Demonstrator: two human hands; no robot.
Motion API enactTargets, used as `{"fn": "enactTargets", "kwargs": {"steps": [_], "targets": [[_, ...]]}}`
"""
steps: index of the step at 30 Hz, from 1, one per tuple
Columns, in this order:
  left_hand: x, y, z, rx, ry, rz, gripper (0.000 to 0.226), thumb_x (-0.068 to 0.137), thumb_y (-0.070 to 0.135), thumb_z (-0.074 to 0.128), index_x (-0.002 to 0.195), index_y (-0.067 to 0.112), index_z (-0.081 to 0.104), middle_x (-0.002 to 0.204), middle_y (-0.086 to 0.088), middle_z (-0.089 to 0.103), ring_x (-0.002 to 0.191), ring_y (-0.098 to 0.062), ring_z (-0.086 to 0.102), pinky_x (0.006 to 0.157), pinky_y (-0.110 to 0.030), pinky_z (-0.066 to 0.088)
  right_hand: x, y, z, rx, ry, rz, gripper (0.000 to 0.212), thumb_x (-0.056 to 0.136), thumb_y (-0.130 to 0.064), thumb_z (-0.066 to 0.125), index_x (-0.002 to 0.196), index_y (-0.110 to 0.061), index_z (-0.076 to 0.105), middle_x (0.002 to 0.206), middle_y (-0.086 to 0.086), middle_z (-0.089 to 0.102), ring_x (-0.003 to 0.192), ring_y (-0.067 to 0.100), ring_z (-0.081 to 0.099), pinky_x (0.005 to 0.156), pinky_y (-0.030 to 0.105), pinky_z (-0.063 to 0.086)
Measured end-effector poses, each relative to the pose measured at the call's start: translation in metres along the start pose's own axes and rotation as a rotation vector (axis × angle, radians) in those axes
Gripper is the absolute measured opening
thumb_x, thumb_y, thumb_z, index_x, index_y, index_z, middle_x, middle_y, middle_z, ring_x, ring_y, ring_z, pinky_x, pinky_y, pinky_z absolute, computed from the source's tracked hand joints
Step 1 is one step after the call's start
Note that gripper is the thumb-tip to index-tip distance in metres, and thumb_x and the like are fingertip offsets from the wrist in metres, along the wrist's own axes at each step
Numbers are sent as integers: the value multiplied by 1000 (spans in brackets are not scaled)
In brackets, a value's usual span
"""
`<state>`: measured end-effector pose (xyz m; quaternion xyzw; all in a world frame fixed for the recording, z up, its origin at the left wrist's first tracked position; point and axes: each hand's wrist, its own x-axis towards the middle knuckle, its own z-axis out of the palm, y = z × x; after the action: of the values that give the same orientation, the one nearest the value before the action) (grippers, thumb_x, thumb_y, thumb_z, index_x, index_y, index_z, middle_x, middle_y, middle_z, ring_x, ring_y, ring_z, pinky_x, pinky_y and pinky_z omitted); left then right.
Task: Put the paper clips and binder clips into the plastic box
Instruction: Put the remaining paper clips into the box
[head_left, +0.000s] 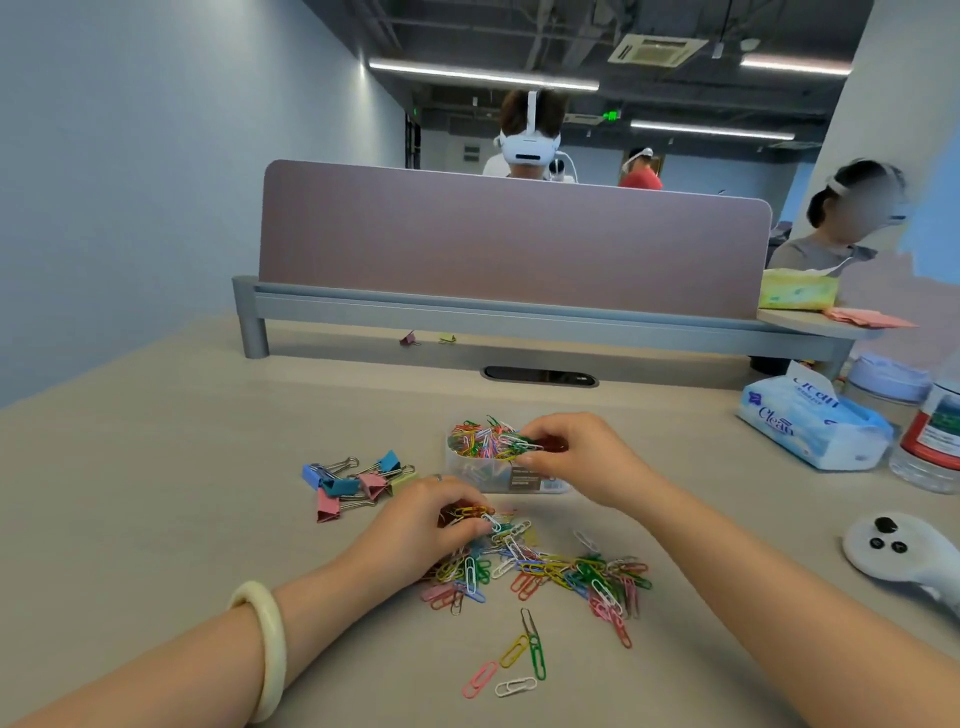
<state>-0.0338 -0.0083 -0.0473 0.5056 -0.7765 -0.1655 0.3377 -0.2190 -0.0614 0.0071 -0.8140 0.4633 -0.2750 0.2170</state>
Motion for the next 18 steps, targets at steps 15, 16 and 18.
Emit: {"fn": "enactTargets", "kwargs": {"steps": [15, 16, 18], "targets": [[0, -10, -7, 46, 19, 27, 18, 82, 27, 63, 99, 24, 67, 87, 28, 52, 87, 20, 47, 76, 0, 34, 57, 11, 6, -294, -124, -4, 16, 84, -11, 60, 97, -13, 69, 105, 6, 69, 87, 12, 57, 77, 22, 41], [1, -10, -7, 50, 19, 21, 19, 82, 27, 63, 100, 24, 67, 88, 26, 53, 87, 19, 47, 76, 0, 34, 55, 10, 6, -343, -164, -18, 18, 85, -10, 57, 98, -13, 70, 106, 5, 69, 91, 14, 59, 78, 23, 42], [2, -9, -8, 50, 20, -1, 20, 82, 28, 63, 101, 25, 66, 91, 20, 57, 87, 13, 50, 77, -2, 35, 52, 9, 5, -396, -202, -32, 22, 87, -9, 53, 100, -13, 70, 109, 5, 69, 99, 18, 61, 83, 25, 43]]}}
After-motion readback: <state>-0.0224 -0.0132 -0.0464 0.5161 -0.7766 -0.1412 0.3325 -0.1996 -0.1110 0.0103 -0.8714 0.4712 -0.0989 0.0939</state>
